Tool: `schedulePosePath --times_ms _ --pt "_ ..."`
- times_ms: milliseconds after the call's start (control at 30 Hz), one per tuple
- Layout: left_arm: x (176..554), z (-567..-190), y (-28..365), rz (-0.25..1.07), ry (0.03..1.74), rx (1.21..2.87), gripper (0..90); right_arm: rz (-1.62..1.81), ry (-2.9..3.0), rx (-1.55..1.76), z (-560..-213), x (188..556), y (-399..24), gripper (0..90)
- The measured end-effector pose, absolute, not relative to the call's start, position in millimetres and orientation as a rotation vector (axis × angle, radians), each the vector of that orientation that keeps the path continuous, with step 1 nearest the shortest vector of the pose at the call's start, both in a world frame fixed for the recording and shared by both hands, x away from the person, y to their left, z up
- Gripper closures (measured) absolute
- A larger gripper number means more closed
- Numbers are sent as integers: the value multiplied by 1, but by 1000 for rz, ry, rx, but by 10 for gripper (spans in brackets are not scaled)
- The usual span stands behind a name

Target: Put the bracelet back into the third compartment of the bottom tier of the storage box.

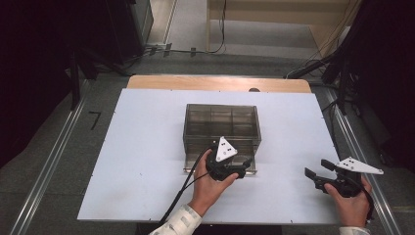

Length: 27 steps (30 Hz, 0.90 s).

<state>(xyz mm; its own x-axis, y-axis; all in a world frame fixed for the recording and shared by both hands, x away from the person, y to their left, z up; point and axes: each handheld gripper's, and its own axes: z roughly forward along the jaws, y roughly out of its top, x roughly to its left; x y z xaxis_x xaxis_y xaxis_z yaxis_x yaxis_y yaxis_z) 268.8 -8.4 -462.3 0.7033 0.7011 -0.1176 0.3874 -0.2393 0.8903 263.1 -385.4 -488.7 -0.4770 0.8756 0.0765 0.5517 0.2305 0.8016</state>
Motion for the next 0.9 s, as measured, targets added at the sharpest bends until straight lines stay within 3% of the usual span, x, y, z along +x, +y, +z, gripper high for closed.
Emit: schedulePosePath --times_ms 367,900 --pt "263 -460 6 375 854 1838 193 1131 2120 1312 -489 263 -385 203" --pt "259 -460 32 434 870 1804 175 1134 2118 1314 -489 262 -385 203"
